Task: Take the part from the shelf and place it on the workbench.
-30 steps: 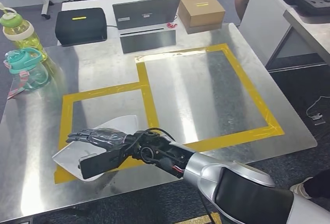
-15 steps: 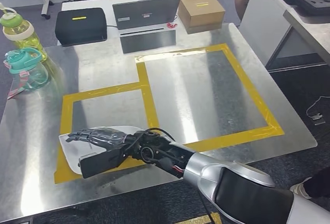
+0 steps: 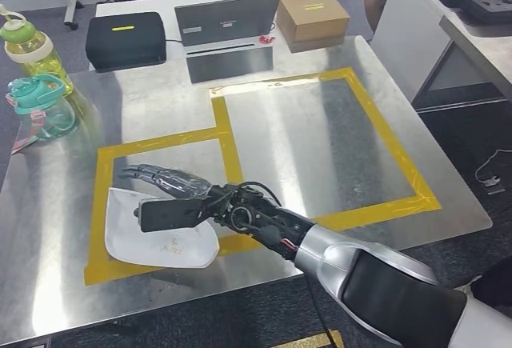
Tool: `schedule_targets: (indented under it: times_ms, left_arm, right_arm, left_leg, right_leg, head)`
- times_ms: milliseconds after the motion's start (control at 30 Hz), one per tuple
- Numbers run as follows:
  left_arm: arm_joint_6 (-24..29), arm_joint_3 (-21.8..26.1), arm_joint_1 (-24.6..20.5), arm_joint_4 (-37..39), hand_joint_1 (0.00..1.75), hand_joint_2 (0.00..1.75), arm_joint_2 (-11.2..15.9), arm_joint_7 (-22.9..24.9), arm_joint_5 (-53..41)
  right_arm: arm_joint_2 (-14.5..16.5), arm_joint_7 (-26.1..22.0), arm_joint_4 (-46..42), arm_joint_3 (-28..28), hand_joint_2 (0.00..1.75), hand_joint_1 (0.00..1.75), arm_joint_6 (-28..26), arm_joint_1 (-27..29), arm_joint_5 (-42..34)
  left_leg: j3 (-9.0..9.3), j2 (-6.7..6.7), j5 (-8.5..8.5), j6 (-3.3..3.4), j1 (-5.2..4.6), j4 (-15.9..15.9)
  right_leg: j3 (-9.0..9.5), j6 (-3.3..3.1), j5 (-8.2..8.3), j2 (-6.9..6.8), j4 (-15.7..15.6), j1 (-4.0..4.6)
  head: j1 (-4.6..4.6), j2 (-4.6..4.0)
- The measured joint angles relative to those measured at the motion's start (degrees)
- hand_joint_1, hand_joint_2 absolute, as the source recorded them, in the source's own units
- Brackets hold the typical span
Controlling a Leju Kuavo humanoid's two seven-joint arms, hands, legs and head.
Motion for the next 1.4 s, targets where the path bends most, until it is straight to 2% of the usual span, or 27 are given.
schedule_targets:
  times_ms: [200, 367, 533, 733, 1033, 1400]
  left_arm:
    - [-0.31, 0.01, 0.14, 0.0, 0.0, 0.0, 0.02, -0.04, -0.08]
    - [-0.42, 0.01, 0.13, 0.0, 0.0, 0.0, 0.02, -0.04, -0.09]
    - [-0.5, 0.01, 0.29, 0.0, 0.0, 0.0, 0.02, -0.04, -0.1]
    - [-0.43, 0.01, 0.98, 0.0, 0.0, 0.0, 0.01, -0.02, 0.24]
    - [-0.19, 0.01, 1.91, 0.0, 0.0, 0.0, -0.01, 0.14, 0.28]
    - [-0.21, 0.01, 1.94, 0.0, 0.0, 0.0, -0.28, 0.16, 0.32]
  right_arm:
    - [-3.27, 0.56, -3.31, -3.43, 0.0, 0.0, -1.4, -0.52, -3.2]
    - [-4.8, 0.56, -5.31, -5.21, 0.0, 0.0, -1.86, -0.64, -3.88]
    - [-7.05, -0.02, -8.92, -7.58, 0.0, 0.0, -4.74, -0.34, -7.3]
    - [-10.73, -1.21, -17.51, -11.97, 0.0, 0.0, -6.38, 1.59, -11.87]
    - [-16.67, -1.21, -35.77, -19.66, 0.0, 0.0, -7.63, 6.24, -16.55]
    - [-19.55, -3.27, -50.34, -23.88, 0.0, 0.0, -6.09, 11.99, -19.72]
  left_leg:
    - [0.01, 0.0, 0.0, 0.0, -0.01, 0.0]
    - [0.02, 0.0, 0.0, 0.0, 0.0, 0.0]
    - [0.03, 0.0, 0.0, 0.0, 0.01, 0.0]
    - [0.04, 0.02, 0.0, 0.0, 0.0, 0.02]
    - [0.06, 0.01, -0.01, 0.0, -0.01, 0.02]
    - [0.09, 0.01, -0.01, 0.0, 0.0, 0.0]
  right_leg:
    - [0.02, 0.01, 0.01, 0.01, 0.0, 0.0]
    - [0.01, 0.01, 0.01, 0.01, 0.0, 0.0]
    - [0.01, 0.01, 0.01, 0.01, 0.0, 0.0]
    - [0.01, 0.01, 0.01, 0.05, -0.01, -0.01]
    - [0.01, 0.02, 0.01, 0.05, -0.03, -0.02]
    - [0.07, 0.02, 0.01, 0.05, -0.03, 0.0]
  head:
    - [0.01, 0.0]
    - [0.0, 0.0]
    - [0.0, 0.0]
    - [0.01, 0.0]
    - [0.02, 0.0]
    - [0.02, 0.0]
